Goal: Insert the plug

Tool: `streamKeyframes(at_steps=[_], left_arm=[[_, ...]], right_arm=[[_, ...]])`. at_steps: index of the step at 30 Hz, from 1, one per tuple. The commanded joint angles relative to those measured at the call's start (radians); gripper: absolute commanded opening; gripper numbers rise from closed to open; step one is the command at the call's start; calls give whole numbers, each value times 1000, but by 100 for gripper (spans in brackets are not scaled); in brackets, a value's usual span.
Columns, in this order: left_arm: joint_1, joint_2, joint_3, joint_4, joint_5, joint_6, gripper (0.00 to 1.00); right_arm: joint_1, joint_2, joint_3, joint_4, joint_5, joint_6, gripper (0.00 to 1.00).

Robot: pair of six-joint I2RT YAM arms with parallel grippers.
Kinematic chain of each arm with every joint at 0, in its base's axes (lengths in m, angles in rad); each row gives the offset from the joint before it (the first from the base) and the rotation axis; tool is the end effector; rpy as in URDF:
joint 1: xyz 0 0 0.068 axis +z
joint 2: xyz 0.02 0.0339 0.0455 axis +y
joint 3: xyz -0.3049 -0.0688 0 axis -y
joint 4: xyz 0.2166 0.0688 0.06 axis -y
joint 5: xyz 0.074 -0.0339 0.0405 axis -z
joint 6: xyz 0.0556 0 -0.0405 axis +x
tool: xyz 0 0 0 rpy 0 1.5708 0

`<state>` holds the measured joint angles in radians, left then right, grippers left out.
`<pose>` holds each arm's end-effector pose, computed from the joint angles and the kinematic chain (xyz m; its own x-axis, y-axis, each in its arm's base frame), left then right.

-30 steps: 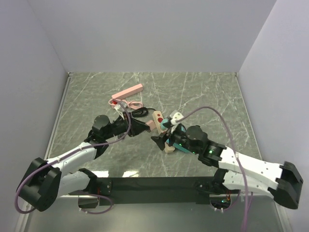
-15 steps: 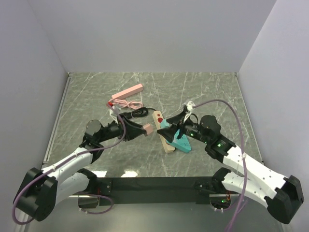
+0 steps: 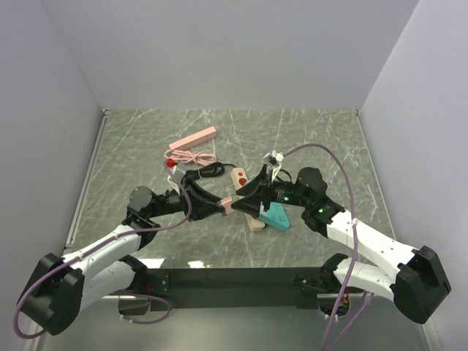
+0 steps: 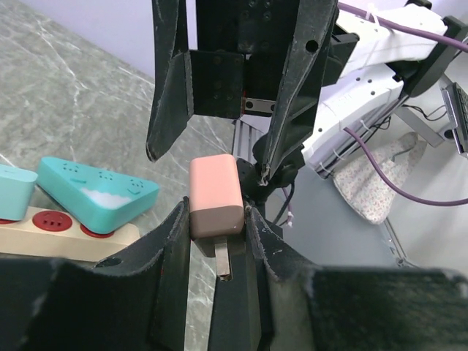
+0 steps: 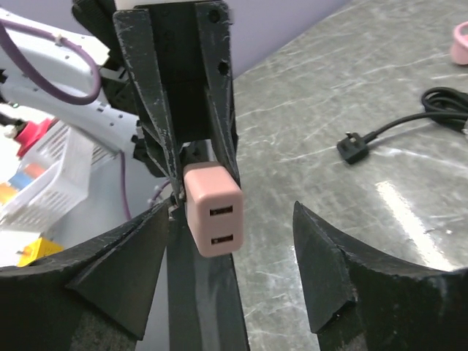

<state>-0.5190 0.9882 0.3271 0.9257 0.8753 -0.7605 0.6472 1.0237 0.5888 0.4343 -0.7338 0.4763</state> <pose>0.1228 -0.1193 0.3111 -0.4981 -0.2241 -0.8377 0.8530 0.0474 -0.5198 0.1358 0.1493 0.3370 -0.4507 0.0862 -0.8885 -0.8725 0.1678 0.4589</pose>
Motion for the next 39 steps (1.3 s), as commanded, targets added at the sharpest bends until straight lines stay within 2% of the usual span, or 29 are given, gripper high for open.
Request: streamKeyframes(at_steps=[1, 9, 18, 23, 29, 37, 39], left_arm=[[-19, 4, 30, 38, 11, 13, 1], [-36, 35, 36, 73, 10, 6, 1], [-36, 41, 40, 73, 2, 9, 1], [-36, 55, 38, 99, 2, -2, 1], [-38, 67, 43, 98, -1, 0, 1], [-39, 46, 44, 82, -2, 9, 1], [-39, 41, 43, 78, -6, 13, 1]], right_arm=[[-4, 12, 36, 107, -88, 38, 74], [-3, 50, 37, 132, -173, 42, 61], [0, 49, 11, 109, -213, 18, 53], [15, 58, 23, 95, -242, -1, 40], [37, 84, 37, 81, -265, -18, 39], [58, 101, 48, 55, -263, -41, 50], [58, 99, 48, 60, -262, -38, 48]])
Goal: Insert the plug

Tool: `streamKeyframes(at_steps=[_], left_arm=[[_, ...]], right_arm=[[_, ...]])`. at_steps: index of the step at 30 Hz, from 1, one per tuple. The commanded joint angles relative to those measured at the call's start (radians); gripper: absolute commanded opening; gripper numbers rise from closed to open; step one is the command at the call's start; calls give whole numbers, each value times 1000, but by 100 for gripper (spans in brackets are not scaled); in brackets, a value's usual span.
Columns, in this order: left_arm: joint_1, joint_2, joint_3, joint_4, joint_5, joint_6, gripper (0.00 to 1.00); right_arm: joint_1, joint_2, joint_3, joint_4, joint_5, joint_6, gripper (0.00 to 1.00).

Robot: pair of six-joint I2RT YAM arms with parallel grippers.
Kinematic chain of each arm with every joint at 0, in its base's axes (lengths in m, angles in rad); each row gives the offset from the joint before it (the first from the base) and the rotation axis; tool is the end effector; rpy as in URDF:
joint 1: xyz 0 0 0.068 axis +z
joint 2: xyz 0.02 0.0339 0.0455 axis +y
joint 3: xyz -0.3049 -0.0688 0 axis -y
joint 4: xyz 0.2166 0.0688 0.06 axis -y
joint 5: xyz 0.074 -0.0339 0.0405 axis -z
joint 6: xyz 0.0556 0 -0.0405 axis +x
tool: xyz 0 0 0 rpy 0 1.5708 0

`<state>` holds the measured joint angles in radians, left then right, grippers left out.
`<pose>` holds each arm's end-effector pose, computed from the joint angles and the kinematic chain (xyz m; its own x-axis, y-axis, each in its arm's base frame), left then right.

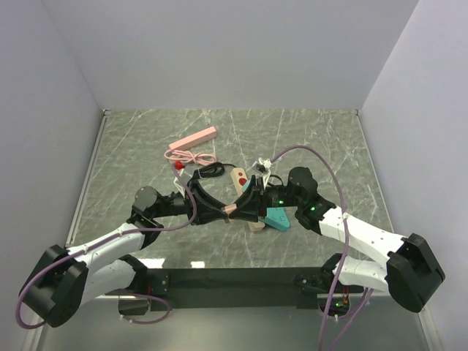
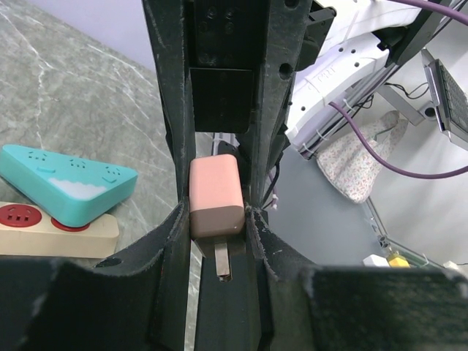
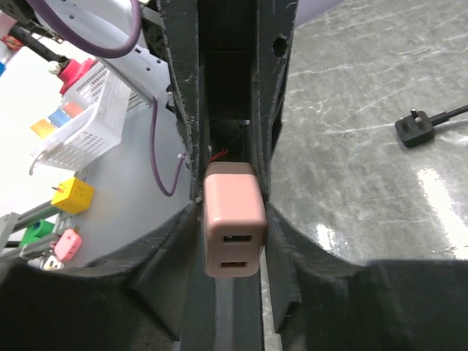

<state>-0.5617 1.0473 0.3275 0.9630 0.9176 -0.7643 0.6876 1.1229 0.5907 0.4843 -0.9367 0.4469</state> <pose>0.1243 -0.1304 0.3058 -0.5283 -0.1644 -0.8330 0.8456 -0.0138 -0.5336 0.1353 0.1691 0.3250 -0.4646 -0.0503 -0.8841 -0.8839 -0.0346 0.4665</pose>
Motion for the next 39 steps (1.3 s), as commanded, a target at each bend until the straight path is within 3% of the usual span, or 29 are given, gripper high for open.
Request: streamKeyframes(at_steps=[1, 3, 7, 9, 12, 13, 15, 16, 18, 24, 36, 39], left_arm=[[2, -21, 42, 27, -51, 20, 1], [3, -24, 41, 19, -59, 29, 1], [3, -24, 47, -29, -88, 52, 1], [3, -30, 54, -79, -140, 75, 2], [3, -47, 65, -173, -213, 121, 38], [3, -56, 67, -194, -230, 141, 54], [3, -76, 64, -242, -256, 158, 63], [3, -84, 59, -253, -282, 167, 85], [3, -101, 54, -274, -305, 178, 97], [14, -106, 38, -300, -379, 189, 99], [129, -118, -8, -345, -442, 163, 99], [137, -130, 5, -432, -557, 181, 99]], right_arm=[[20, -3, 43, 22, -57, -4, 44], [18, -9, 41, 23, -59, -4, 38], [20, -25, 43, 2, -48, -13, 6], [18, -32, 49, -30, -11, -27, 1], [17, -57, 67, -123, 56, -68, 0], [13, -63, 83, -140, 70, -77, 0], [-6, -72, 98, -167, 88, -88, 0], [-14, -77, 116, -190, 93, -97, 0], [-40, -77, 136, -205, 101, -103, 0], [-160, 18, 237, -253, 104, -116, 0], [-230, 444, 630, -676, 360, -321, 0], [-229, 507, 693, -733, 404, -333, 0]])
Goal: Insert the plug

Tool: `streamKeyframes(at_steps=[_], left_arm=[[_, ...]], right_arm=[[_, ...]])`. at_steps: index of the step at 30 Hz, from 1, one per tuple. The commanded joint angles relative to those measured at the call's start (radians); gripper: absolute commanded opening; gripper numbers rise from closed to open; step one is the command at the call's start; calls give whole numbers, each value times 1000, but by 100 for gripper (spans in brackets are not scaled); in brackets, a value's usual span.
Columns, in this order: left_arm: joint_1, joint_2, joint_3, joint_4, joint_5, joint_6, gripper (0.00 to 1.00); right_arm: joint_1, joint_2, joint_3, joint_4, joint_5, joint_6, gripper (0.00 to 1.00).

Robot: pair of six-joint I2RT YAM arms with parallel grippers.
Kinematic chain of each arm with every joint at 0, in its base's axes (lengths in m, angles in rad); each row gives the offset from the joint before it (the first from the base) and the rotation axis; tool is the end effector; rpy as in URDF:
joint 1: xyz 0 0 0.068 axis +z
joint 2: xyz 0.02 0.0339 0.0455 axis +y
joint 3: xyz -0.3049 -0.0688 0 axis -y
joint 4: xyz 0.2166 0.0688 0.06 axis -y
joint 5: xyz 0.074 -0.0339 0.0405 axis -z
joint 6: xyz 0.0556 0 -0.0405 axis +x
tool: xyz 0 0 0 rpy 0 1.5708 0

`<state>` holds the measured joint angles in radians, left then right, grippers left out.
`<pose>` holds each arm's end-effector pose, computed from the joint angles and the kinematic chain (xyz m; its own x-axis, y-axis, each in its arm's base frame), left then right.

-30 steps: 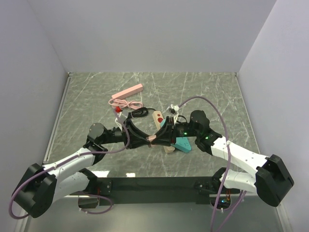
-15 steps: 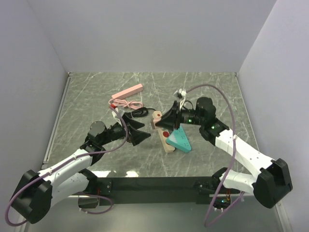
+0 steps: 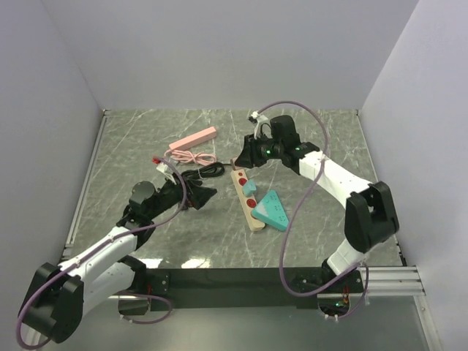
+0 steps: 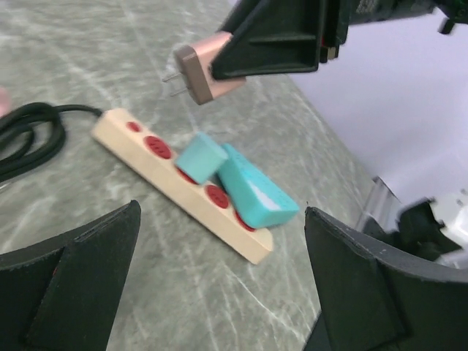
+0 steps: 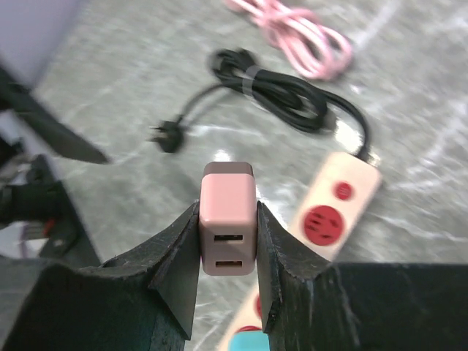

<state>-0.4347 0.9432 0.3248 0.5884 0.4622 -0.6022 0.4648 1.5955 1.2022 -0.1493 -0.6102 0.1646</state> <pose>0.1491 -0.0966 0.2799 -0.4649 -0.3431 -0.8161 0.6284 0.5215 -0.5772 0.3013 0.1867 0.3290 -0.5874 -0.1443 -0.7963 -0.7195 0.5436 0.4322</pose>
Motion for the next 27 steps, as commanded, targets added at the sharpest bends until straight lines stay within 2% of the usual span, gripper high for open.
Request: streamKeyframes(at_steps=[1, 4, 7, 11, 19, 27], left_arm=[[20, -26, 19, -76, -176, 24, 100], [86, 3, 40, -101, -230, 16, 99], [149, 64, 68, -87, -200, -1, 99], [149, 109, 83, -102, -238, 19, 99], [154, 140, 59, -84, -240, 35, 99], [154, 177, 51, -55, -203, 35, 99]], right_arm=[[-6, 47, 101, -99, 82, -50, 0], [9, 102, 160, -102, 102, -37, 0], [26, 161, 232, -130, 145, -33, 0], [29, 227, 316, -252, 298, -45, 0], [29, 167, 171, -288, 352, -53, 0], [31, 193, 152, -303, 342, -59, 0]])
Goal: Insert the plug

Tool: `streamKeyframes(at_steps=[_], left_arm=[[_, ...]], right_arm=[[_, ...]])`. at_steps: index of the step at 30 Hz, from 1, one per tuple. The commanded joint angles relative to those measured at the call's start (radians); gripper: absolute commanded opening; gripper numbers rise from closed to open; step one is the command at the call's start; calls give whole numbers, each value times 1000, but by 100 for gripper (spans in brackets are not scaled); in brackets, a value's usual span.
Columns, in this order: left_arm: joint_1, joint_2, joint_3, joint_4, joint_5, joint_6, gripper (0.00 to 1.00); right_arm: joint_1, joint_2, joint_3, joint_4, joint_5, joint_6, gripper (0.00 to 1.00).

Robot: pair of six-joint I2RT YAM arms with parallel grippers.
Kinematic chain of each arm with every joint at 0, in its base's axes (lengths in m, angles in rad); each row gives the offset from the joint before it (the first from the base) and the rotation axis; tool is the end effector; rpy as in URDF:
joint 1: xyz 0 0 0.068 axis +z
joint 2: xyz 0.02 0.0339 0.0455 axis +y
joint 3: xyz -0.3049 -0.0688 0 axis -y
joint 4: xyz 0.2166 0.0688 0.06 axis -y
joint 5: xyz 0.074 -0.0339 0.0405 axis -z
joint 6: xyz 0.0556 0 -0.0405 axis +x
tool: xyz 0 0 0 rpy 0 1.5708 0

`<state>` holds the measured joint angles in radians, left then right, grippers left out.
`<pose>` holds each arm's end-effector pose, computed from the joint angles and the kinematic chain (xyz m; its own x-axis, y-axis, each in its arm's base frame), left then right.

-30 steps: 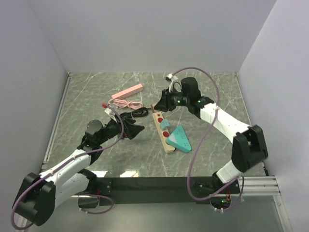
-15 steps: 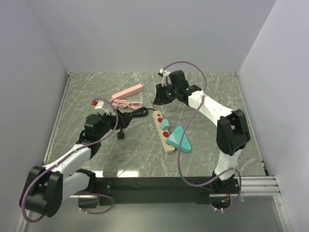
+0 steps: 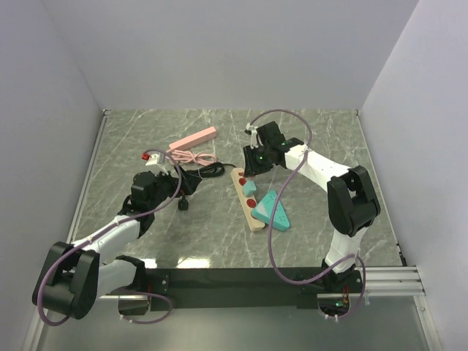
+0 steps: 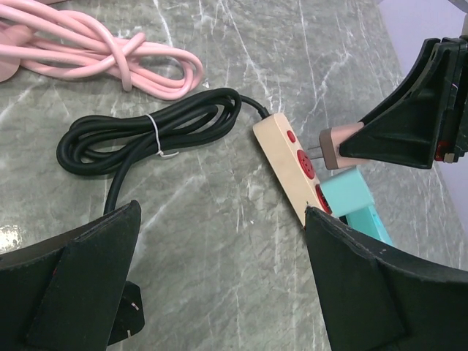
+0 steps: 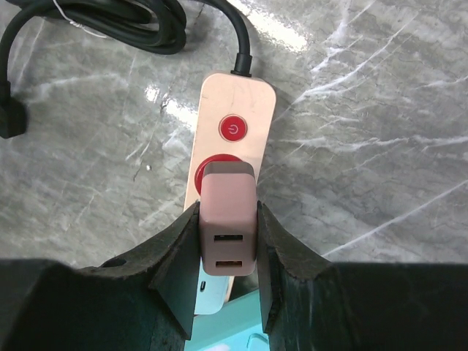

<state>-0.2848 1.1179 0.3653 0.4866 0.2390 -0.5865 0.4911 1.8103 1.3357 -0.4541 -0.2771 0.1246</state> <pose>0.1971 -0.0714 0.2497 -0.4825 -0.4190 -0.7691 0.2703 0.7640 -0.5858 0.3356 0.1967 0.2620 -0.7750 -0.2789 -0.5670 -0.5057 0.8119 0.2918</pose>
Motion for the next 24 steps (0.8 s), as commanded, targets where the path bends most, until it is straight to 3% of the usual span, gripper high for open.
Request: streamKeyframes(at_steps=[1, 13, 24], left_arm=[[6, 0, 6, 52, 20, 19, 99], [7, 6, -3, 72, 45, 24, 99], [10, -20, -15, 76, 62, 19, 99]], right_arm=[[6, -14, 23, -9, 0, -22, 0], [21, 52, 141, -112, -73, -54, 0], [60, 103, 197, -190, 33, -31, 0]])
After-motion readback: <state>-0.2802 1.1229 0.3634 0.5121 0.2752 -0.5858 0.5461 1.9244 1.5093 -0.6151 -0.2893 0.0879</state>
